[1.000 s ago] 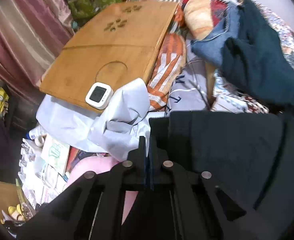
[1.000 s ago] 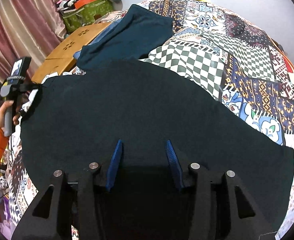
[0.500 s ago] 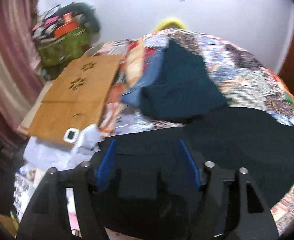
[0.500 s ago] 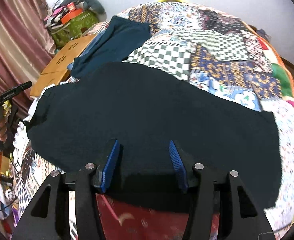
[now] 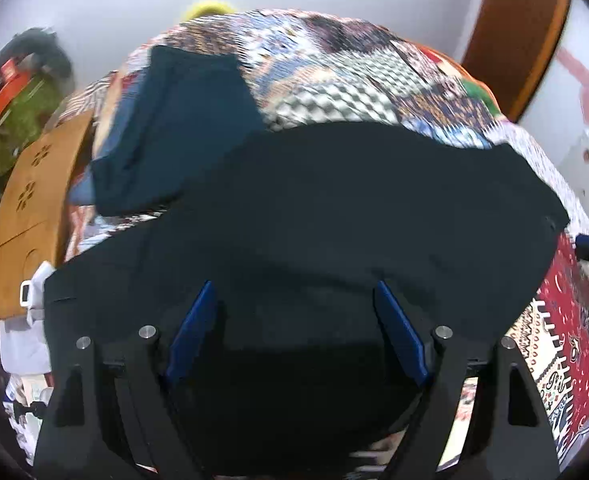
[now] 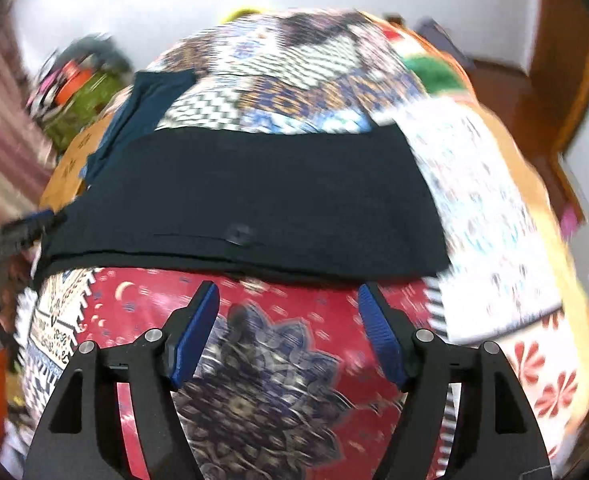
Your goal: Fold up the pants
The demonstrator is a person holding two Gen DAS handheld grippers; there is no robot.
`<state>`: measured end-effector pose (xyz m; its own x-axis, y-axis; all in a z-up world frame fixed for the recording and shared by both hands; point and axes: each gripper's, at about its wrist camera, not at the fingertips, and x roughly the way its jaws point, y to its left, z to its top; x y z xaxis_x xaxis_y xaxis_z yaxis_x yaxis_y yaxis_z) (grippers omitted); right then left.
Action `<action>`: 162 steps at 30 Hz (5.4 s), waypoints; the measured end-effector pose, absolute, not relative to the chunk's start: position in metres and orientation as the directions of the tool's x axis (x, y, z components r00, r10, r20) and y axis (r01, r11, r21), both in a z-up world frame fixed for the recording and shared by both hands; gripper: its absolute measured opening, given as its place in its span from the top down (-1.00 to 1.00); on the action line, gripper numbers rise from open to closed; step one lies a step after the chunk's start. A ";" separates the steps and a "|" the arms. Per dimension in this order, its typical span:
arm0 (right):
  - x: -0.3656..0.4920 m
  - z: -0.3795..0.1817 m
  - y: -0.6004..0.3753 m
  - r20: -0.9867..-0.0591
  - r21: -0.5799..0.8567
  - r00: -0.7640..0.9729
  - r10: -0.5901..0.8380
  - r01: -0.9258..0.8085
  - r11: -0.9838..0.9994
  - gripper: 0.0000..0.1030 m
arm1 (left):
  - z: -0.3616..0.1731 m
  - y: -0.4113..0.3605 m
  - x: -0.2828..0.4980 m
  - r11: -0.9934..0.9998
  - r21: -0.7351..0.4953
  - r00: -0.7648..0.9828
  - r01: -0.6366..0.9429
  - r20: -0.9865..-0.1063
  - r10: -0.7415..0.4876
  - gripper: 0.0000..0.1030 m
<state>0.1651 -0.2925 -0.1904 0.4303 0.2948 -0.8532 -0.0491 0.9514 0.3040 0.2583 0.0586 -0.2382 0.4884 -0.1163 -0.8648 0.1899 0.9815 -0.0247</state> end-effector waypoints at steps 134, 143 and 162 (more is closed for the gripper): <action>0.250 -0.206 -0.224 -0.849 0.258 0.314 0.425 -0.456 0.852 0.19 | -0.246 0.003 0.308 0.986 0.082 0.462 0.142 -0.887 0.007 -0.96; 0.237 -0.195 -0.236 -0.847 0.238 0.357 0.393 -0.406 0.882 0.09 | -0.227 0.019 0.270 0.993 0.089 0.537 0.072 -0.843 0.037 -0.96; 0.229 -0.122 -0.201 -0.689 0.162 0.597 0.411 -0.427 0.890 -0.18 | -0.170 0.138 0.208 0.967 -0.132 0.644 -0.217 -0.764 0.041 -0.95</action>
